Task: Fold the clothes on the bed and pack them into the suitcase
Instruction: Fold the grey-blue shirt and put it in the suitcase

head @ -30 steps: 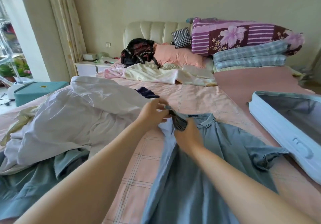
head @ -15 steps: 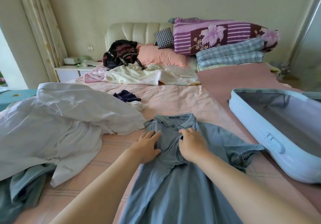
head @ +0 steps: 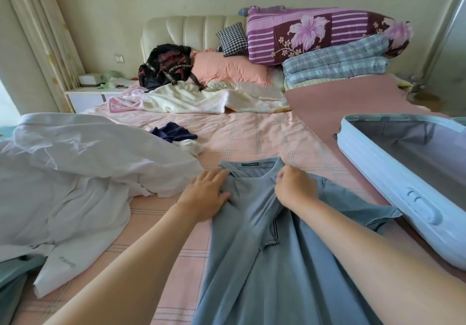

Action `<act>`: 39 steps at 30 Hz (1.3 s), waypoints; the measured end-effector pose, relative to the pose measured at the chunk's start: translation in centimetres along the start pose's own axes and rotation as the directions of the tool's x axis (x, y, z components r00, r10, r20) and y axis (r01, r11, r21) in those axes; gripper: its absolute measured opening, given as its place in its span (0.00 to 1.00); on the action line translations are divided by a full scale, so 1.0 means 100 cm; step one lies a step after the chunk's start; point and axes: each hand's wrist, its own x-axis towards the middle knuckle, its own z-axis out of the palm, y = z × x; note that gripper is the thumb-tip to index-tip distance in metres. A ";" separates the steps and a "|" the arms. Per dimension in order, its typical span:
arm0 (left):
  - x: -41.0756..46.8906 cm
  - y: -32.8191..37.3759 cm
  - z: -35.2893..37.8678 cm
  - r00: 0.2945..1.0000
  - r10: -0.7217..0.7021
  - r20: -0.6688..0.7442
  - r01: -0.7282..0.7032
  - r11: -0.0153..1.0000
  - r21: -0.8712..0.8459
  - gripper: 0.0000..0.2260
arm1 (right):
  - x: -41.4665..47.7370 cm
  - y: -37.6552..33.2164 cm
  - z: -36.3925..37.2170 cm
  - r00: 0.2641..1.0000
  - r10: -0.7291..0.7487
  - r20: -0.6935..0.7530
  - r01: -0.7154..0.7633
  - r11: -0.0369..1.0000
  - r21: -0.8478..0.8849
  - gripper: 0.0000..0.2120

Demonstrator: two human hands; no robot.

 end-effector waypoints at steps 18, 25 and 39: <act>0.068 -0.019 -0.028 0.994 -0.075 -0.077 0.100 0.908 0.407 0.13 | 0.015 0.019 0.022 0.993 -0.115 -0.024 0.117 0.965 0.234 0.07; 0.044 0.008 -0.002 0.914 0.166 -0.371 -0.008 0.920 0.393 0.16 | -0.002 0.012 0.032 0.928 -0.340 -0.152 0.350 0.935 0.048 0.19; -0.089 0.050 -0.008 0.982 0.062 0.177 -0.048 0.995 -0.082 0.28 | -0.100 0.008 -0.006 0.663 -0.734 0.151 0.743 0.619 -0.255 0.11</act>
